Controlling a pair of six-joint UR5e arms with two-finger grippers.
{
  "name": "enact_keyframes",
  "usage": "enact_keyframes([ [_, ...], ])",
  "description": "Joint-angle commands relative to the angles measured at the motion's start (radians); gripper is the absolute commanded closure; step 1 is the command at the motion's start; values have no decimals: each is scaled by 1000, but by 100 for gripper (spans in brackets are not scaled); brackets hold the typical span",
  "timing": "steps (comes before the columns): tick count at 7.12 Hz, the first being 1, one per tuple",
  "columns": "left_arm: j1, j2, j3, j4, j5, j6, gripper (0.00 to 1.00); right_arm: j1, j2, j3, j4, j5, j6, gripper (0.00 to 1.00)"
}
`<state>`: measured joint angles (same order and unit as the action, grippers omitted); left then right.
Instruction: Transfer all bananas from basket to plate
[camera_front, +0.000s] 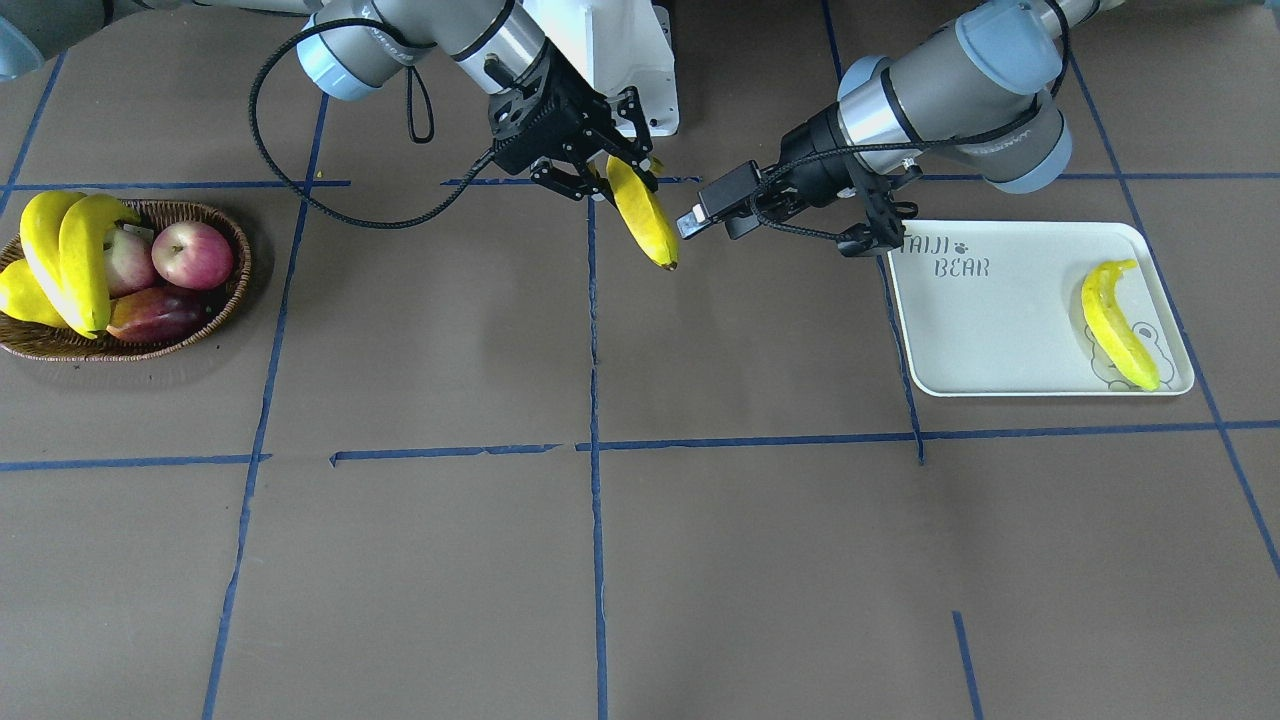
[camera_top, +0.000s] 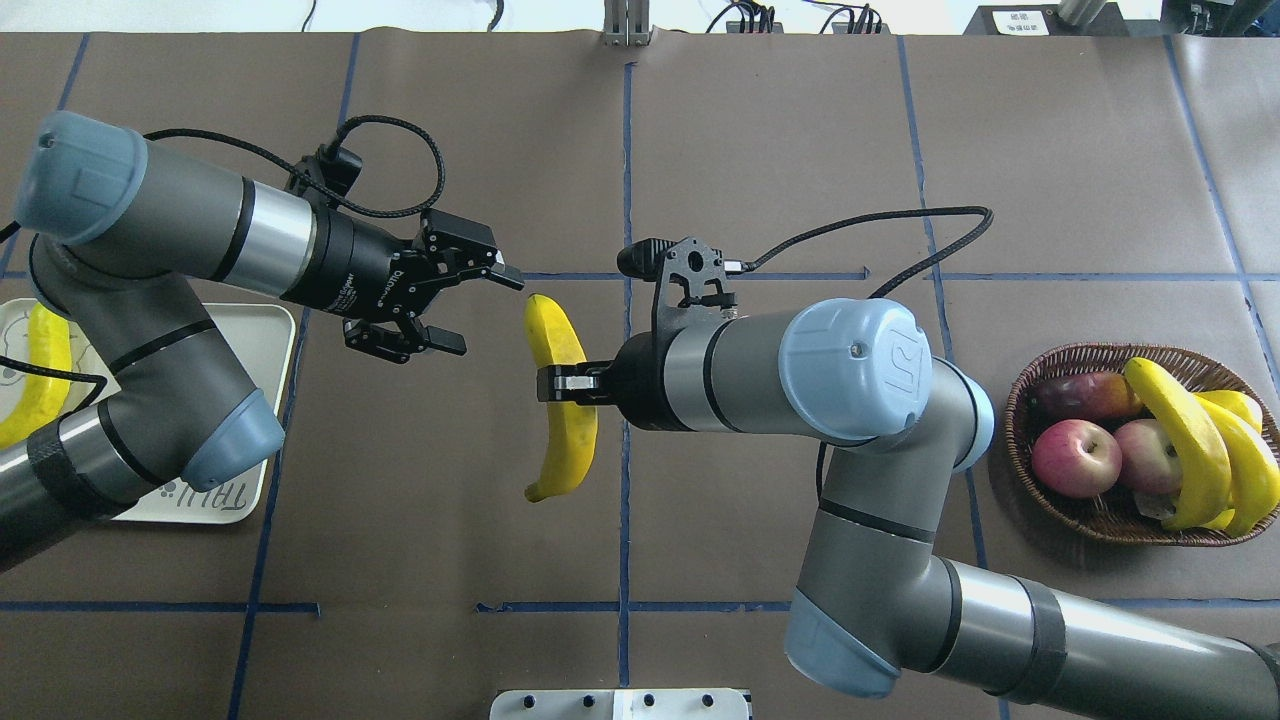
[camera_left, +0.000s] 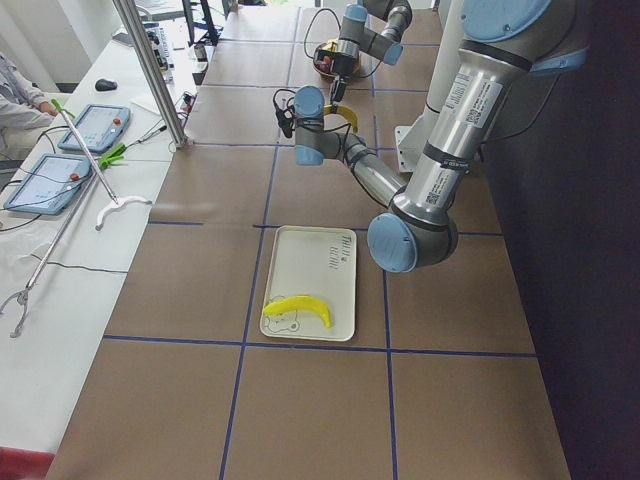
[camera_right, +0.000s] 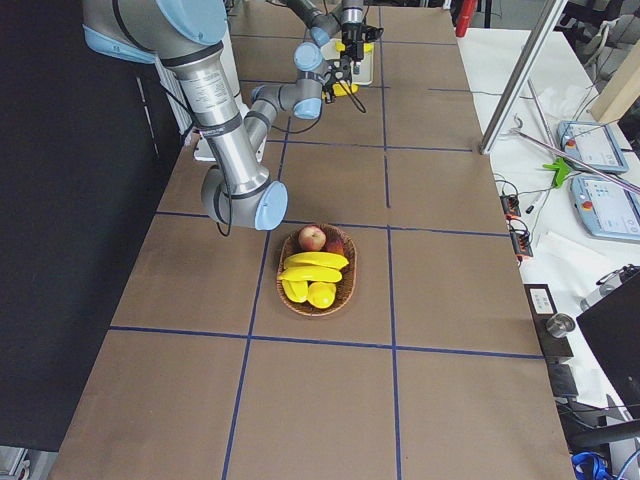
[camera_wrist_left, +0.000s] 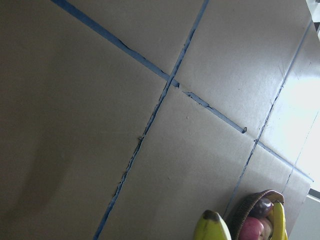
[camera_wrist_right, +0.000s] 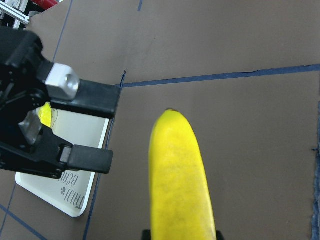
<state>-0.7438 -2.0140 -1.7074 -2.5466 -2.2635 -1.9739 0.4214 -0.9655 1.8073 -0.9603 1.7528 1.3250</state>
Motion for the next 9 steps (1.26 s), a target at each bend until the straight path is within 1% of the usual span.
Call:
enact_keyframes([
  [1,32,-9,0,0,59,-46,0,-1,30,-22,-1,-19,28,98],
  [2,52,-15,2,0,90,-49,0,-3,40,-32,-1,-19,29,98],
  [5,61,-20,5,2,108,-49,1,-9,51,-34,-3,-21,33,98],
  [6,69,-19,5,2,128,-51,4,-9,51,-34,-1,-21,33,98],
  [8,70,-19,5,2,130,-51,22,-9,51,-34,0,-21,33,97],
  [9,70,-17,5,2,130,-51,23,-9,51,-34,0,-21,33,97],
])
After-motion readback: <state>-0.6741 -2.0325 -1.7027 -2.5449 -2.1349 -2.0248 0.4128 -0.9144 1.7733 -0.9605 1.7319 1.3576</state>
